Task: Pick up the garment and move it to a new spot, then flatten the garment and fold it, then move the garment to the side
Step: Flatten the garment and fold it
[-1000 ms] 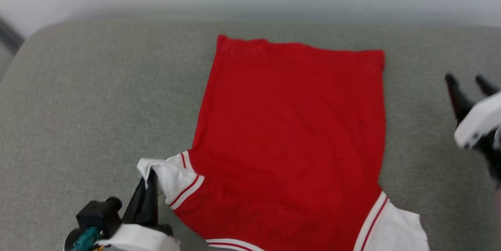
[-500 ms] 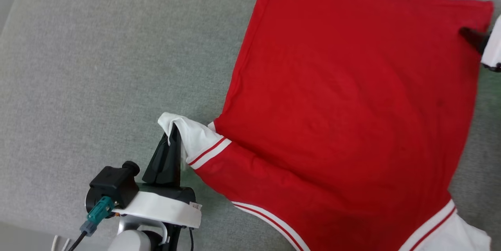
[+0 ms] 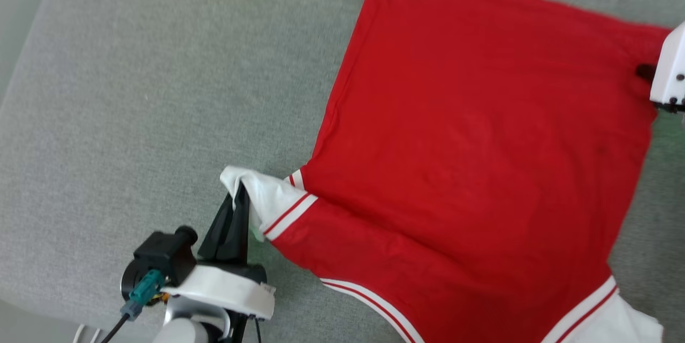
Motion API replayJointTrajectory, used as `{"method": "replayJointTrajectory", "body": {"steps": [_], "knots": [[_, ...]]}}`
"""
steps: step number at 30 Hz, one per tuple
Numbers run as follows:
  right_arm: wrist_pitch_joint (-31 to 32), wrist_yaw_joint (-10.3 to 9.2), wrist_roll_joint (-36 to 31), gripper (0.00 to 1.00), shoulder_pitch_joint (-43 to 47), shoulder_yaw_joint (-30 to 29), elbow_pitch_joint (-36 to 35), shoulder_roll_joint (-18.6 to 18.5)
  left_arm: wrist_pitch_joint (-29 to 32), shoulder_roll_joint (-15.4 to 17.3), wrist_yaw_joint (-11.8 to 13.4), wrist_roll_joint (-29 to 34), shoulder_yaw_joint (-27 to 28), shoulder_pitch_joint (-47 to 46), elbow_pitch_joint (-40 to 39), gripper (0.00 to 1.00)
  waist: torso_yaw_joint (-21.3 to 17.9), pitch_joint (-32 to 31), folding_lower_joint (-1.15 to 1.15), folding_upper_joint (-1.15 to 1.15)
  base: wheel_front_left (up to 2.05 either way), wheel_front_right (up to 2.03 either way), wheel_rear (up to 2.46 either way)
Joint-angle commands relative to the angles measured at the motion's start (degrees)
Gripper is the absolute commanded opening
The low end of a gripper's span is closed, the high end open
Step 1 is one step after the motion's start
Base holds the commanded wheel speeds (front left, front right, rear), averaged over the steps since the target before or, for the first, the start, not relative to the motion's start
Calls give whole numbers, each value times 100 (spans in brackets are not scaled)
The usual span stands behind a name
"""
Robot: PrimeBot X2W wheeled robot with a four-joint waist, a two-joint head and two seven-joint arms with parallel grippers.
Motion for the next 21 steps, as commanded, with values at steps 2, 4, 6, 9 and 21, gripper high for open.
{"method": "replayJointTrajectory", "body": {"steps": [2,4,6,9,21], "knots": [[-26,-2,-12,0,146,175,-106,-140,28,59,46,-40,31,156,63,0,-166,-476,-1,0,0,0,0],[-25,-3,28,0,295,394,-254,-246,67,80,81,-85,43,293,95,0,-269,-757,-1,0,0,0,0],[-6,-3,121,0,500,640,-481,-355,114,106,150,-95,59,451,101,0,-395,-1044,-1,0,0,0,0],[118,-3,347,0,1007,920,-951,-592,176,198,233,-132,108,699,112,0,-593,-1437,-1,0,0,0,0],[1010,-2,795,0,4813,641,-3113,-830,571,403,541,-259,191,1539,-227,0,-1298,-2299,-1,0,0,0,0]]}}
